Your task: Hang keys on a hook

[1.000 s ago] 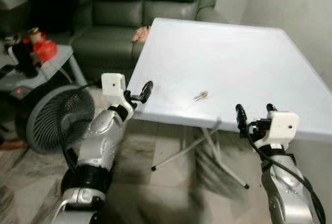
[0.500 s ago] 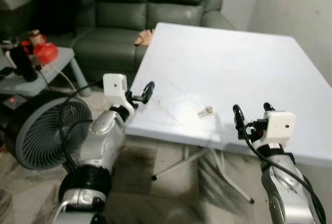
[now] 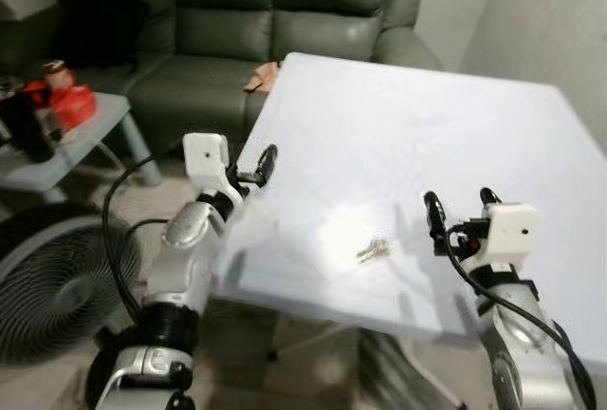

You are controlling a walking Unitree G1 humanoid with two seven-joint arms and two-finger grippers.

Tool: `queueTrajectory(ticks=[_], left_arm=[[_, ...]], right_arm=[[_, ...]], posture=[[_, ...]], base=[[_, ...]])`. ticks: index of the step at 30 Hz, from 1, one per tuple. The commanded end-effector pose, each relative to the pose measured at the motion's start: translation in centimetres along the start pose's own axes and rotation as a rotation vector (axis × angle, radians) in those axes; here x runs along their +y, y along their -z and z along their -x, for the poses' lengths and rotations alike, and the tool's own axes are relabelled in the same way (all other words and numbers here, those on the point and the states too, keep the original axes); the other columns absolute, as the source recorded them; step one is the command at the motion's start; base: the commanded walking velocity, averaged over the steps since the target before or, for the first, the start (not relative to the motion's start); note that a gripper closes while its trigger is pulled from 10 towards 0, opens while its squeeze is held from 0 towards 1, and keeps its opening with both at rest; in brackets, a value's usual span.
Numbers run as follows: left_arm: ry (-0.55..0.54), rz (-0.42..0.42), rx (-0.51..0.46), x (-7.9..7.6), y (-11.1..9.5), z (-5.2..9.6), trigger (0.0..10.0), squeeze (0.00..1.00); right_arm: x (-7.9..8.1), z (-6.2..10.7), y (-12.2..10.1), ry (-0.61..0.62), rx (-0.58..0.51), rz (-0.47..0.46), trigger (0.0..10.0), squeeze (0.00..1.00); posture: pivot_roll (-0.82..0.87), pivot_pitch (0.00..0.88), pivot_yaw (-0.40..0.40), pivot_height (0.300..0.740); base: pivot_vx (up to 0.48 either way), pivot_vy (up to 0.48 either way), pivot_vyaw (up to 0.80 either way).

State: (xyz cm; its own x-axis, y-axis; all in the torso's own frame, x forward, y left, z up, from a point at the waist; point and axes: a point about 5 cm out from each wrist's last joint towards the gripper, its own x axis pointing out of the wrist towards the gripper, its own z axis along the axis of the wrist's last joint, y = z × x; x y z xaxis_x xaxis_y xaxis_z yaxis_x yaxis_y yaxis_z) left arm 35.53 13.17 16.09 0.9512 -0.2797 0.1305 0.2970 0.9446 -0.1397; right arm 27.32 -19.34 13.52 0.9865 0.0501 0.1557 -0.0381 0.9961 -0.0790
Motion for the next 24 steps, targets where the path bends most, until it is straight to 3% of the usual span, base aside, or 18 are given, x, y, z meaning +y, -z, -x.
queueTrajectory(ticks=[1, 7, 16, 24], left_arm=[[-0.021, -0.03, -0.001, 0.5, 0.1, 0.4, 10.0, 0.0], [-0.004, -0.049, -0.009, 0.4, 0.6, 0.8, 10.0, 0.0], [0.106, -0.024, 0.008, -0.6, 1.2, 2.0, 10.0, 0.0], [0.177, -0.049, 0.03, -2.5, 2.1, 3.6, 10.0, 0.0]], right_arm=[[0.5, -0.1, -0.3, -0.032, -0.005, 0.01, 10.0, 0.0], [0.4, -0.1, -0.3, -0.1, 0.008, 0.055, 10.0, 0.0], [0.1, -0.2, -0.3, -0.202, 0.045, 0.102, 10.0, 0.0], [0.2, -1.4, -0.4, -0.322, 0.087, 0.135, 10.0, 0.0]], posture=[[-0.08, 0.03, -0.016, 0.74], [-0.08, 0.032, -0.019, 0.74], [-0.07, 0.066, -0.037, 0.74], [-0.05, 0.112, -0.067, 0.74]], base=[[0.0, 0.0, 0.0], [0.0, 0.0, 0.0], [0.0, 0.0, 0.0], [0.0, 0.0, 0.0]])
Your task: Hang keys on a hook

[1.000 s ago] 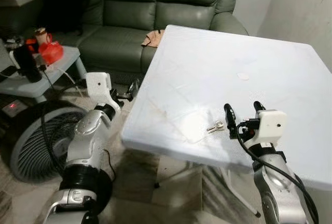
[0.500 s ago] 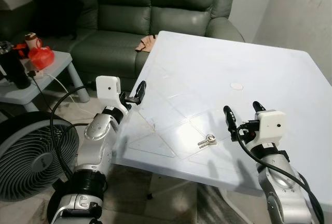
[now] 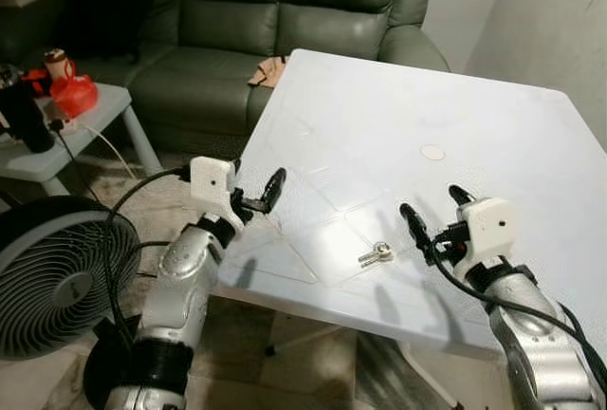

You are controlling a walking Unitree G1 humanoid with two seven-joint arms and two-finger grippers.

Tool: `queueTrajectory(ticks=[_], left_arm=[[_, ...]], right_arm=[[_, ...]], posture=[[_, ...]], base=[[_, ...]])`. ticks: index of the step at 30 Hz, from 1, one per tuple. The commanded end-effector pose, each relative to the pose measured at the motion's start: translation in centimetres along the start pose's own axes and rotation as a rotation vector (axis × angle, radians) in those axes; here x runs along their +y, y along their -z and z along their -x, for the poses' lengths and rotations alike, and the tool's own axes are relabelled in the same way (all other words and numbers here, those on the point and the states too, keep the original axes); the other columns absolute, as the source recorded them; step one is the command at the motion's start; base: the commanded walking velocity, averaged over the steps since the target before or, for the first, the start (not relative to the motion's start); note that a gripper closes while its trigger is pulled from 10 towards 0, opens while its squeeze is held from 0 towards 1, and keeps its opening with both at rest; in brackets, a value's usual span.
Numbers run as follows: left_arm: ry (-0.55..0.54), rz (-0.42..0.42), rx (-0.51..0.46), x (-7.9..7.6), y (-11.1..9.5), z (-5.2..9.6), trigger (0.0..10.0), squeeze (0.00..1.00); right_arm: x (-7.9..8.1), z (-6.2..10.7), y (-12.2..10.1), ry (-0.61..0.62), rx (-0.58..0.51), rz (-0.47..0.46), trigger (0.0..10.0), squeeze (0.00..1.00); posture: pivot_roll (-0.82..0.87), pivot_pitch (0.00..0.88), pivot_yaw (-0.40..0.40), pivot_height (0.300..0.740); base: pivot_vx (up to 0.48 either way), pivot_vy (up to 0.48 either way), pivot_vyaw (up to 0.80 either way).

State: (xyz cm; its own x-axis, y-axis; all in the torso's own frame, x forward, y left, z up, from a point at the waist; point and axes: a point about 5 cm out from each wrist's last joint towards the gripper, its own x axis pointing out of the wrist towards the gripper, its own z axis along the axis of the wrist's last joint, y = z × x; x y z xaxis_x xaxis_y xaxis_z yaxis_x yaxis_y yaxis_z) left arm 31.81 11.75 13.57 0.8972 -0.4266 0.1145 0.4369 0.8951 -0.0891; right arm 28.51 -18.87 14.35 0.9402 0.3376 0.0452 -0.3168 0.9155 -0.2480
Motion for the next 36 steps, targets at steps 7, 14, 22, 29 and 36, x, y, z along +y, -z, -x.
queueTrajectory(ticks=[7, 14, 22, 29, 36], left_arm=[[0.096, -0.019, 0.048, -2.9, 1.0, 1.4, 10.0, 0.0], [0.164, -0.037, 0.063, -4.7, 1.1, 2.2, 10.0, 0.0], [0.181, -0.037, 0.061, -4.8, 0.7, 2.0, 10.0, 0.0], [0.188, -0.037, 0.055, -4.9, 0.4, 1.6, 10.0, 0.0], [0.192, -0.037, 0.053, -5.0, 0.3, 1.5, 10.0, 0.0]], right_arm=[[0.0, -1.2, -0.2, -0.085, 0.016, 0.003, 10.0, 0.0], [1.0, -0.9, 0.4, -0.24, 0.057, -0.016, 10.0, 0.0], [1.0, 0.3, 1.3, -0.303, 0.111, -0.014, 10.0, 0.0], [1.0, 0.5, 1.4, -0.315, 0.127, -0.017, 10.0, 0.0], [1.9, 0.2, 0.8, -0.36, 0.116, -0.03, 9.1, 0.0]], posture=[[-0.04, 0.143, -0.075, 0.74], [-0.04, 0.167, -0.073, 0.74], [-0.05, 0.166, -0.065, 0.74], [-0.06, 0.161, -0.059, 0.74], [-0.06, 0.16, -0.058, 0.74]], base=[[0.0, 0.0, 0.0], [0.0, 0.0, 0.0], [0.0, 0.0, 0.0], [0.0, 0.0, 0.0], [0.0, 0.0, 0.0]])
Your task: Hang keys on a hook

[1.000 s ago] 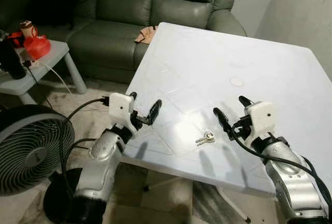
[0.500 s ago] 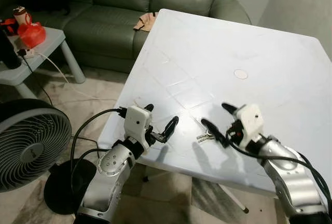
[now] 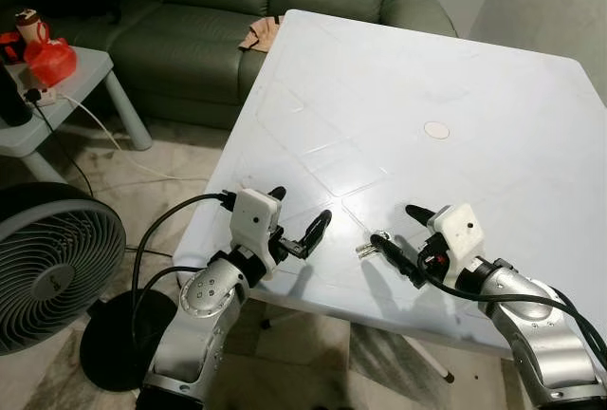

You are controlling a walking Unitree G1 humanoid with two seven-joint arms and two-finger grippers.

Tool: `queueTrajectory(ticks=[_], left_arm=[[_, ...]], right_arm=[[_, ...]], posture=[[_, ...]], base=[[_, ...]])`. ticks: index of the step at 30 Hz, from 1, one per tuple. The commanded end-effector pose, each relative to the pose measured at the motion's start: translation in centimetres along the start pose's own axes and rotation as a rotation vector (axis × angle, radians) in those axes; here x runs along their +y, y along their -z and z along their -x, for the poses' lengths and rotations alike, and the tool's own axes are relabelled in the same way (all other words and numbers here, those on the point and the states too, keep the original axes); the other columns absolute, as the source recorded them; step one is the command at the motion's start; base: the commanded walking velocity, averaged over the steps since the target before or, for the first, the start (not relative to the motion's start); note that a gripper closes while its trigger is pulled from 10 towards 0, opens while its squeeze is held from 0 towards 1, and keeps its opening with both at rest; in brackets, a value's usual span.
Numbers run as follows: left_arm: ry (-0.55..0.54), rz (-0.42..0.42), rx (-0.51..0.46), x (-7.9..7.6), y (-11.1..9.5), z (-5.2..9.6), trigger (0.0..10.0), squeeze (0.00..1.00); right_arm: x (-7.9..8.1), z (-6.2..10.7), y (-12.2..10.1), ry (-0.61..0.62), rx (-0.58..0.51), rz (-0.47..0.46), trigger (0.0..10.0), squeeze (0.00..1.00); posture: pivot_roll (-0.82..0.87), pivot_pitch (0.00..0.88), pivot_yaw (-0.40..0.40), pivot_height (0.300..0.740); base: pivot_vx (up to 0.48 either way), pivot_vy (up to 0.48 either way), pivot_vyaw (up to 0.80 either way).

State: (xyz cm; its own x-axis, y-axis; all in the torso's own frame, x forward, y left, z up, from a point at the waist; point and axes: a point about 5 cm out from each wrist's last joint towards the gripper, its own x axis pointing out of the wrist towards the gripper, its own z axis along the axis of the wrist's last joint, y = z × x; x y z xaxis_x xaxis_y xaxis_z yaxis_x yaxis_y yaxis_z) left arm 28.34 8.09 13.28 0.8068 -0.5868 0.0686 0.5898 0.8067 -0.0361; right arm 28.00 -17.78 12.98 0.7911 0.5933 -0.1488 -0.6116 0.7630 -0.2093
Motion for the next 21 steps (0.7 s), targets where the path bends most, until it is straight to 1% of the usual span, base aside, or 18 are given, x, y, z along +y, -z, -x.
queueTrajectory(ticks=[1, 2, 3, 4, 5, 7, 8, 9, 10, 11, 12, 13, 14, 15, 17, 21], left_arm=[[0.01, -0.001, -0.006, -0.2, -0.3, -0.1, 10.0, 0.0], [0.01, -0.001, -0.007, -0.2, -0.3, -0.1, 10.0, 0.0], [0.009, -0.002, -0.008, -0.2, -0.3, -0.1, 10.0, 0.0], [0.008, -0.002, -0.009, -0.2, -0.4, -0.1, 10.0, 0.0], [0.008, -0.003, -0.009, -0.2, -0.4, -0.1, 10.0, 0.0], [0.006, -0.004, -0.009, -0.2, -0.4, -0.1, 10.0, 0.0], [0.006, -0.004, -0.01, -0.2, -0.4, 0.0, 10.0, 0.0], [0.005, -0.004, -0.01, -0.2, -0.4, 0.0, 10.0, 0.0], [0.005, -0.004, -0.01, -0.2, -0.4, 0.0, 10.0, 0.0], [0.002, -0.004, -0.01, -0.2, -0.4, 0.0, 10.0, 0.0], [0.001, -0.004, -0.01, -0.2, -0.4, 0.0, 10.0, 0.0], [0.001, -0.005, -0.009, -0.2, -0.4, 0.0, 10.0, 0.0], [-0.002, -0.005, -0.009, -0.2, -0.4, 0.0, 10.0, 0.0], [-0.003, -0.004, -0.009, -0.2, -0.4, 0.1, 10.0, 0.0], [-0.006, -0.007, -0.01, -0.2, -0.4, 0.0, 10.0, 0.0], [-0.011, -0.005, -0.011, -0.2, -0.4, 0.1, 10.0, 0.0]], right_arm=[[0.6, -0.3, -0.4, -0.037, -0.013, -0.017, 4.4, 0.0], [0.8, -0.5, -0.5, -0.044, -0.017, -0.023, 4.4, 0.0], [1.0, -0.7, -0.6, -0.057, -0.019, -0.03, 0.9, 0.0], [1.1, -0.8, -0.6, -0.065, -0.02, -0.034, 0.9, 0.0], [1.2, -0.9, -0.6, -0.073, -0.016, -0.037, 0.0, 0.0], [1.3, -1.1, -0.6, -0.081, -0.004, -0.029, 0.0, 0.0], [1.4, -1.1, -0.5, -0.085, 0.001, -0.026, 1.3, 0.0], [1.4, -1.2, -0.5, -0.089, 0.004, -0.023, 1.4, 0.0], [1.4, -1.2, -0.5, -0.089, 0.004, -0.023, 1.4, 0.0], [1.4, -1.4, -0.6, -0.098, 0.01, -0.044, 0.8, 0.0], [1.4, -1.4, -0.7, -0.103, 0.01, -0.048, 0.8, 0.0], [1.4, -1.5, -0.7, -0.104, 0.011, -0.047, 1.4, 0.0], [1.3, -1.7, -0.6, -0.091, 0.033, -0.047, 8.5, 0.0], [1.3, -1.7, -0.5, -0.092, 0.036, -0.046, 10.0, 0.0], [1.4, -1.8, -0.5, -0.106, 0.044, -0.033, 10.0, 0.0], [1.2, -2.0, -0.2, -0.085, 0.075, -0.046, 10.0, 0.0]], posture=[[-0.06, 0.16, -0.058, 0.74], [-0.06, 0.16, -0.058, 0.74], [-0.06, 0.16, -0.058, 0.74], [-0.06, 0.16, -0.058, 0.74], [-0.05, 0.156, -0.064, 0.74], [-0.05, 0.156, -0.064, 0.74], [-0.04, 0.155, -0.067, 0.74], [-0.04, 0.155, -0.067, 0.74], [-0.04, 0.155, -0.067, 0.74], [-0.04, 0.153, -0.071, 0.74], [-0.04, 0.153, -0.071, 0.74], [-0.03, 0.153, -0.074, 0.74], [-0.03, 0.153, -0.074, 0.74], [-0.03, 0.151, -0.076, 0.74], [-0.03, 0.151, -0.076, 0.74], [-0.03, 0.147, -0.08, 0.74]], base=[[0.0, 0.0, 0.0], [0.0, 0.0, 0.0], [0.0, 0.0, 0.0], [0.0, 0.0, 0.0], [0.0, 0.0, 0.0], [0.0, 0.0, 0.0], [0.0, 0.0, 0.0], [0.0, 0.0, 0.0], [0.0, 0.0, 0.0], [0.0, 0.0, 0.0], [0.0, 0.0, 0.0], [0.0, 0.0, 0.0], [0.0, 0.0, 0.0], [0.0, 0.0, 0.0], [0.0, 0.0, 0.0], [0.0, 0.0, 0.0]])
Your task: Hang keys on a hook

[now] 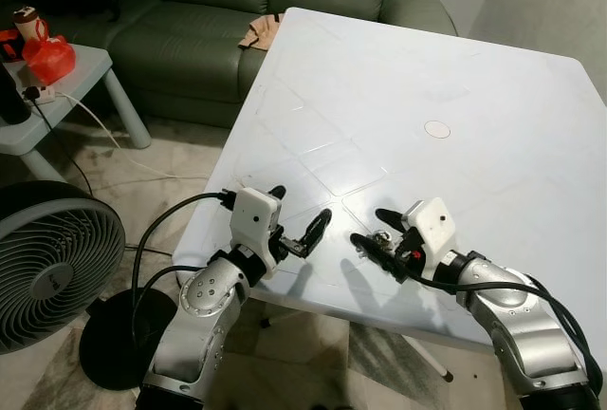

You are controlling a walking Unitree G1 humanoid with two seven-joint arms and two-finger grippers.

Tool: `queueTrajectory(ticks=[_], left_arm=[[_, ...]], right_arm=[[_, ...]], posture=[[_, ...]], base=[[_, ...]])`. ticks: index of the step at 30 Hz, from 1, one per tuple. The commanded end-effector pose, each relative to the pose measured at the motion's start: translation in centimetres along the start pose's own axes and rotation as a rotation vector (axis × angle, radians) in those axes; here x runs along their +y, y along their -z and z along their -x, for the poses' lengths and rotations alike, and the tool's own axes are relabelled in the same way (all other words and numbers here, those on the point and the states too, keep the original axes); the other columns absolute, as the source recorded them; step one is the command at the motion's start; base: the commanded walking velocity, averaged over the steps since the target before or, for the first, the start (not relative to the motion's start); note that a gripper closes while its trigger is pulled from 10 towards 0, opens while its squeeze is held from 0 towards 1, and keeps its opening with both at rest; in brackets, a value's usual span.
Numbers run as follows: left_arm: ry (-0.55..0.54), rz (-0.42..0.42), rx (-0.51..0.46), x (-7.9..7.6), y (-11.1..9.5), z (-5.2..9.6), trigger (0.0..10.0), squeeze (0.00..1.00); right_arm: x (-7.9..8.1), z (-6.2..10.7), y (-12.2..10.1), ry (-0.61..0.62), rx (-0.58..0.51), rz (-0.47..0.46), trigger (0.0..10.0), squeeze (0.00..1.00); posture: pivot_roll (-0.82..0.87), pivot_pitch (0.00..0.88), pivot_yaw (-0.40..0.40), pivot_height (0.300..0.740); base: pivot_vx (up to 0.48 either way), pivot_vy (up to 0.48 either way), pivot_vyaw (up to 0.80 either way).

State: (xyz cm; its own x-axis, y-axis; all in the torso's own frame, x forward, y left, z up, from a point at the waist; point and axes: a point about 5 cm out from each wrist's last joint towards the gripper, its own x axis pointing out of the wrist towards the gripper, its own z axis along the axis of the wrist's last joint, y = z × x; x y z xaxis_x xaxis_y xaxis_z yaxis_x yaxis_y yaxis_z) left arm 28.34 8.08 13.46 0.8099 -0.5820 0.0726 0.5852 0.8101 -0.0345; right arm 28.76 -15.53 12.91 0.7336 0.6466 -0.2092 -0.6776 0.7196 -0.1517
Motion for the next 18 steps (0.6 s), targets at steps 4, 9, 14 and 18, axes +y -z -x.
queueTrajectory(ticks=[4, 9, 14, 18], left_arm=[[-0.005, -0.003, -0.006, -0.3, -0.2, 0.1, 10.0, 0.0], [-0.008, -0.002, -0.007, -0.3, -0.1, 0.1, 10.0, 0.0], [-0.01, -0.002, -0.008, -0.4, -0.1, 0.1, 10.0, 0.0], [-0.012, -0.002, -0.007, -0.3, -0.1, 0.1, 10.0, 0.0]], right_arm=[[-0.4, -0.1, 0.4, 0.017, 0.057, -0.008, 10.0, 0.0], [-0.9, 0.0, 0.7, 0.027, 0.105, -0.014, 10.0, 0.0], [-1.4, 0.3, 0.8, 0.025, 0.117, -0.014, 8.0, 0.0], [-1.8, 0.8, 0.9, 0.017, 0.122, -0.008, 3.8, 0.0]], posture=[[-0.03, 0.144, -0.085, 0.74], [-0.03, 0.142, -0.088, 0.74], [-0.03, 0.141, -0.089, 0.74], [-0.03, 0.141, -0.089, 0.74]], base=[[0.0, 0.0, 0.0], [0.0, 0.0, 0.0], [0.0, 0.0, 0.0], [0.0, 0.0, 0.0]])
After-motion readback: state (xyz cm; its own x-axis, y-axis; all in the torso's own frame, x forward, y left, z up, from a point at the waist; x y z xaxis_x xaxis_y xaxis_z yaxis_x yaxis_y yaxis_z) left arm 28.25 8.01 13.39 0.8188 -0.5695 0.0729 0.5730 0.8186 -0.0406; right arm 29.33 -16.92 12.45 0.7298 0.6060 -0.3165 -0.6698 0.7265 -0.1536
